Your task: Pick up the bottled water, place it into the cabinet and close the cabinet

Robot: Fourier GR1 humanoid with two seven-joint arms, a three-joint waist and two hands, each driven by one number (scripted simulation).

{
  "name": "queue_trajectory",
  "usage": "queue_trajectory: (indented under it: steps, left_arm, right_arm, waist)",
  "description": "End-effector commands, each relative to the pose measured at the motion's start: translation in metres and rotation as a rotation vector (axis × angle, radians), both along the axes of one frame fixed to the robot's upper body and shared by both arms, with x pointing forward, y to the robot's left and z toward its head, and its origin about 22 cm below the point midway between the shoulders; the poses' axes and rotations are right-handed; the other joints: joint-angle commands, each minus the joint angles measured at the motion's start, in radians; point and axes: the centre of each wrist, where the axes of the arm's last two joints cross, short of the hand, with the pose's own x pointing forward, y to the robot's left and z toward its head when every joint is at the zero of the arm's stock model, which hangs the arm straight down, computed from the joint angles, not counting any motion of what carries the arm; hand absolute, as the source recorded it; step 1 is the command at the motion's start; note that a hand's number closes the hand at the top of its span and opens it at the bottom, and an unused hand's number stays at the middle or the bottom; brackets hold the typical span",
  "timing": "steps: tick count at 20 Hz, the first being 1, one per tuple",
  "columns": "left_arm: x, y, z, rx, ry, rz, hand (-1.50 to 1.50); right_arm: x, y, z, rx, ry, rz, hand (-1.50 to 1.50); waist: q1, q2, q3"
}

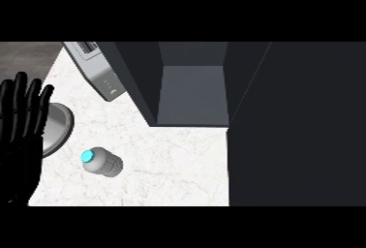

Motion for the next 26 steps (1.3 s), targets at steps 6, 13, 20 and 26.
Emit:
queue_trajectory:
  steps: [6, 13, 20, 26]
  left_arm:
    - [-0.023, 0.07, 0.001, 0.002, -0.002, -0.308, -1.5]
    - [-0.058, 0.077, -0.009, -0.17, 0.236, -0.399, -1.5]
    - [-0.078, 0.1, 0.015, -0.157, 0.259, -0.374, -1.5]
    - [-0.081, 0.109, 0.007, -0.142, 0.315, -0.339, -1.5]
  right_arm:
    - [-0.037, -0.01, 0.001, 0.007, 0.012, 0.005, -1.5]
    - [-0.058, 0.023, 0.022, 0.018, 0.141, 0.256, -1.5]
    - [-0.078, 0.039, 0.044, 0.05, 0.141, 0.26, -1.5]
    - [-0.094, 0.05, 0.031, 0.058, 0.134, 0.266, -1.5]
  waist:
    - [-0.014, -0.001, -0.019]
    - [-0.003, 0.001, -0.018]
    - [-0.009, 0.003, -0.018]
    - [-0.017, 0.002, -0.017]
